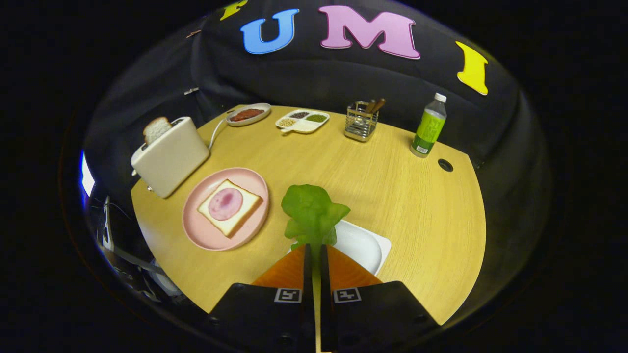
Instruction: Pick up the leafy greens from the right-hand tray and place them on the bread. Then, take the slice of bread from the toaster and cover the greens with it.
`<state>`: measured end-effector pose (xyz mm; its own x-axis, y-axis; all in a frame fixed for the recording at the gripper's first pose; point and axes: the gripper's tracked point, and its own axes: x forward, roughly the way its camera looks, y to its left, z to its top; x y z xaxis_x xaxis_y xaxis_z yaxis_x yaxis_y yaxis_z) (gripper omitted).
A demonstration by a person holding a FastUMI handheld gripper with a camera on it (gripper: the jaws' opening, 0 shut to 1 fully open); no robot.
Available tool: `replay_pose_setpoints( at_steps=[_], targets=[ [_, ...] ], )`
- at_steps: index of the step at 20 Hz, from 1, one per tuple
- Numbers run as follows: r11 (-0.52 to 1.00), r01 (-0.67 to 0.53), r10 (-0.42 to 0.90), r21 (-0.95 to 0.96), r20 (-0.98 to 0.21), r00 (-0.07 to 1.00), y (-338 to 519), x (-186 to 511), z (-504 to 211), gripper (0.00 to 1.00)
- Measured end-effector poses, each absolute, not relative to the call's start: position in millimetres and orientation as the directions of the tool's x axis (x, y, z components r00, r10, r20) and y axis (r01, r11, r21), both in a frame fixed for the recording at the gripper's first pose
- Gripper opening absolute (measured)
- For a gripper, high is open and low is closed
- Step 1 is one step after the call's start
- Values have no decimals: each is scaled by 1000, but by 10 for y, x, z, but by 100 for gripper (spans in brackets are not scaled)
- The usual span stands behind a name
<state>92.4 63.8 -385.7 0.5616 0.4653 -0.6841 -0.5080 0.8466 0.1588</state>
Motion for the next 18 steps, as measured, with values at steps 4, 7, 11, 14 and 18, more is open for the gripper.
replay_pose_setpoints(
  at_steps=[4,7,11,14,18],
  targets=[
    [824,-523,528,219,-633,566,1078,788,-3344,9],
    [815,-531,547,231,-610,573,1388,794,-3097,9],
    [799,-555,565,231,-604,562,1789,802,-2978,9],
    [784,-571,579,241,-616,534,2050,814,-2999,9],
    [768,-581,592,269,-646,482,2305,798,-3142,9]
  ],
)
